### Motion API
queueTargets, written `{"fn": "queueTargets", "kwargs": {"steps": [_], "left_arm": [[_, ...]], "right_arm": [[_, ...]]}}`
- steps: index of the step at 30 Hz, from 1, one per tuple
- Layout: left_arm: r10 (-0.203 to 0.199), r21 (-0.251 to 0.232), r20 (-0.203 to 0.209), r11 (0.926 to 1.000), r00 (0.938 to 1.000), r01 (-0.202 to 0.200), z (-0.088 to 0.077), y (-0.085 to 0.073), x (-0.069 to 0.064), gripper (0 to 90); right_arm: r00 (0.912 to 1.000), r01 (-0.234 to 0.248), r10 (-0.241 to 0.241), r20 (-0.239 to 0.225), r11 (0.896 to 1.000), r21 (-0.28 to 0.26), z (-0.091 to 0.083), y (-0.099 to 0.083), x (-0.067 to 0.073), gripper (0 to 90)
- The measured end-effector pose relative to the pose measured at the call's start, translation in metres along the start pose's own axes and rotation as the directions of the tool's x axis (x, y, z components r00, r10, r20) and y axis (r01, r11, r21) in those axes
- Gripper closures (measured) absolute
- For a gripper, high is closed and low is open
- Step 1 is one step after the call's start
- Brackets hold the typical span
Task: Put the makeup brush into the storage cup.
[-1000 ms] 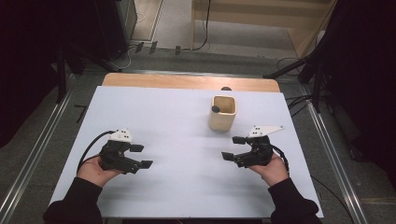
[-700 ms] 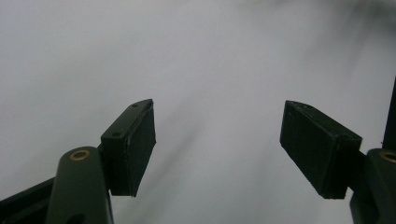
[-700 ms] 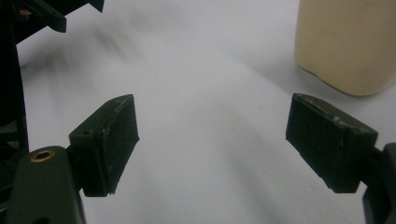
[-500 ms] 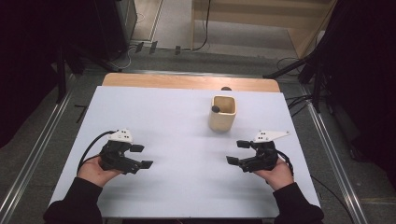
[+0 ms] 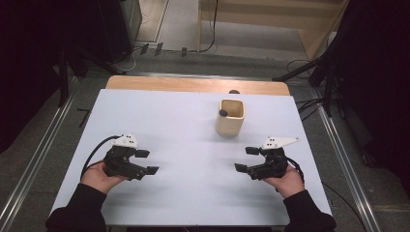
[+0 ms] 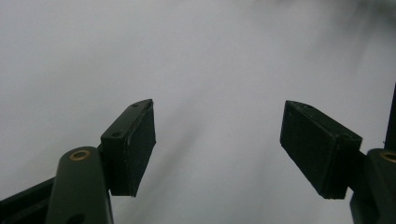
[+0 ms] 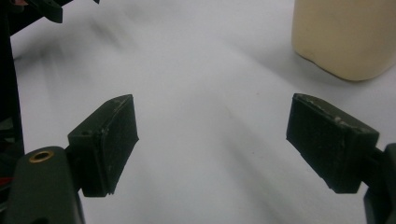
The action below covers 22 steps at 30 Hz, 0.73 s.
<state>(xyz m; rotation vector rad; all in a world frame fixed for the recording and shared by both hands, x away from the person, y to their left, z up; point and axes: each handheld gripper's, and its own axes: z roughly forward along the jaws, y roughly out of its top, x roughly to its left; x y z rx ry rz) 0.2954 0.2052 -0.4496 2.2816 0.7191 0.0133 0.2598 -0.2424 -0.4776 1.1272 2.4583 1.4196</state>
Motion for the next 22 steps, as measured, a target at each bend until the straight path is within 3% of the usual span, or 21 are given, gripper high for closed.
{"fn": "queueTargets", "kwargs": {"steps": [22], "left_arm": [[-0.004,-0.004,0.006,1.0,1.0,0.004,0.0,-0.0003,0.0014,26.7]], "right_arm": [[1.0,0.009,-0.009,-0.001,1.0,0.003,0.0006,0.0006,0.0007,17.4]]}}
